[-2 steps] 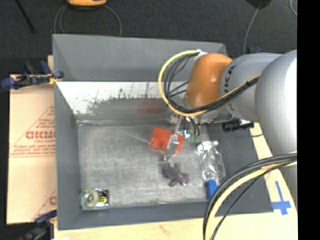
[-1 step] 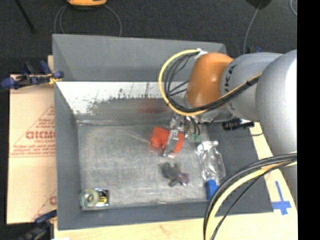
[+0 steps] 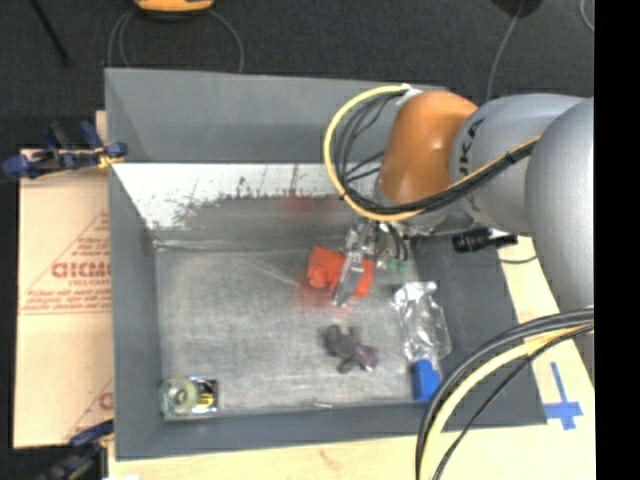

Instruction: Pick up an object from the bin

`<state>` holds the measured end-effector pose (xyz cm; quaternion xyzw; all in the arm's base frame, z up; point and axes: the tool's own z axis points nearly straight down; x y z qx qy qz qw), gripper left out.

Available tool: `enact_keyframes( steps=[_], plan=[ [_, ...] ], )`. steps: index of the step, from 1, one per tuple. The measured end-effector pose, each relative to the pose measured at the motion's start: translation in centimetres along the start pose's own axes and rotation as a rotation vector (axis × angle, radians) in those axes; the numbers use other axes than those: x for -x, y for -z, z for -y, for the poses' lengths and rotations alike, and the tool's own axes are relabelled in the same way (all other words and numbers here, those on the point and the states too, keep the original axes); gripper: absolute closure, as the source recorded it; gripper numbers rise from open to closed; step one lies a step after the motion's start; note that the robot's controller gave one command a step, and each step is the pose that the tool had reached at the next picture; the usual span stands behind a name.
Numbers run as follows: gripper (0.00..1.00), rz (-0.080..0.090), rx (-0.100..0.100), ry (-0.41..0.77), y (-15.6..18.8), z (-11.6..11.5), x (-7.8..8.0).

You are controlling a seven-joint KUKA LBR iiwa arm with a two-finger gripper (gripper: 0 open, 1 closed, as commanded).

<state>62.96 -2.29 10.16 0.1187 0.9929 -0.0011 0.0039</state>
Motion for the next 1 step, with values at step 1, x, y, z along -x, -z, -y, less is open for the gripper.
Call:
enact_keyframes(
  steps=[1],
  plan=[
    [1.0, 0.005, 0.005, 0.003, 8.83, -0.04, 0.39]
  ],
)
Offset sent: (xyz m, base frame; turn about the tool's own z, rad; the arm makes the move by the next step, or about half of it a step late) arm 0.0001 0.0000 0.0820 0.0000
